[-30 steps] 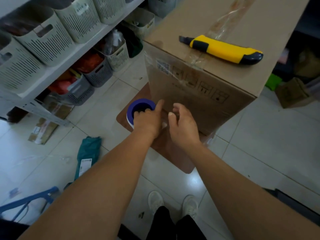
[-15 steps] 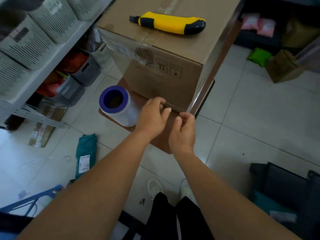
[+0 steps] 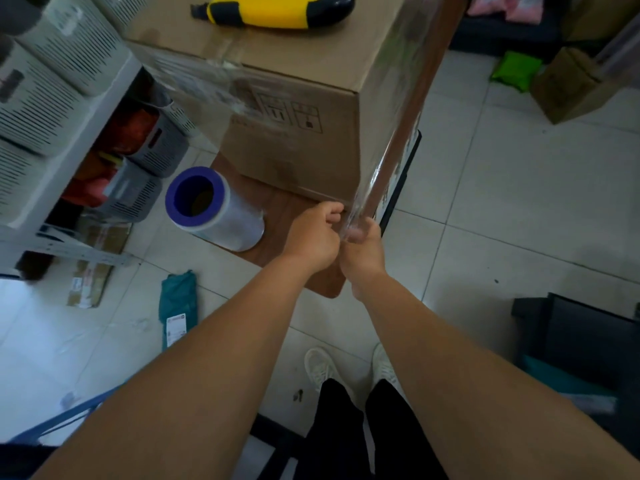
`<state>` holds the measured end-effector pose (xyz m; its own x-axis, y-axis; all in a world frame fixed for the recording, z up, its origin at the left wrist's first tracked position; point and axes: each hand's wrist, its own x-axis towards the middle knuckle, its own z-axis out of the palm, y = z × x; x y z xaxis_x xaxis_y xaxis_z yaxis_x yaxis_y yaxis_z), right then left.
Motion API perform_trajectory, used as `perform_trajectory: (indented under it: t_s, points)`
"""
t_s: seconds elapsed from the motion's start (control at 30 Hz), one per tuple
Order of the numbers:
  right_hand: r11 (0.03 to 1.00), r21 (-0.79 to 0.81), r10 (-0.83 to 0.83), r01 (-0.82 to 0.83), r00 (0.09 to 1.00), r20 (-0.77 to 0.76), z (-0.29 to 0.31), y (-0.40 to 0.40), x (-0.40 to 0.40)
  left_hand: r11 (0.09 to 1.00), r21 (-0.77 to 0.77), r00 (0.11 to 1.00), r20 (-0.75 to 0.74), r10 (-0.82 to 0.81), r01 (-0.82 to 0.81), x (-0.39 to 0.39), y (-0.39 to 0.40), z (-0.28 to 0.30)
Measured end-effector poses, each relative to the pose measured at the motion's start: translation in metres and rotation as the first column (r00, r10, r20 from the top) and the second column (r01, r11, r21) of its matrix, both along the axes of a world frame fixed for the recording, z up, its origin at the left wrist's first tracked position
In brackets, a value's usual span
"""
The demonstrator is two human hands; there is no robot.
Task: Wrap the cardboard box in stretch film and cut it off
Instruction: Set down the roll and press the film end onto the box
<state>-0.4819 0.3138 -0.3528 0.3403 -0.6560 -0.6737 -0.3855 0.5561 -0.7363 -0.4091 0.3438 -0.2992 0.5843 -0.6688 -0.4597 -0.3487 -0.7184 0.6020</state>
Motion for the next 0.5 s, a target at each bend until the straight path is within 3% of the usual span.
perform_trajectory:
  t_s: [0.17,0.33,0.4,0.5]
  points:
    - [1.000,-0.007,-0.024,0.025,1.000,0.003,0.000,-0.001,0.003,0.999,0.037,0.999,-0.042,0.013,-0.011,0.002,-0.006,0.002]
    - [0.986,-0.163,0.047,-0.035,0.997,0.068,-0.004,0.008,-0.002,0.997,0.027,0.997,-0.028,0.078,-0.078,0.008,-0.011,-0.002]
    - [0.996,-0.088,0.014,0.003,0.983,0.181,-0.002,0.017,-0.006,0.996,0.035,0.996,-0.048,0.081,-0.079,0.008,-0.012,-0.004]
    - [0.996,0.055,-0.078,0.066,0.964,0.255,0.002,0.024,-0.013,0.995,0.070,0.997,0.050,0.063,-0.067,0.011,-0.013,-0.009]
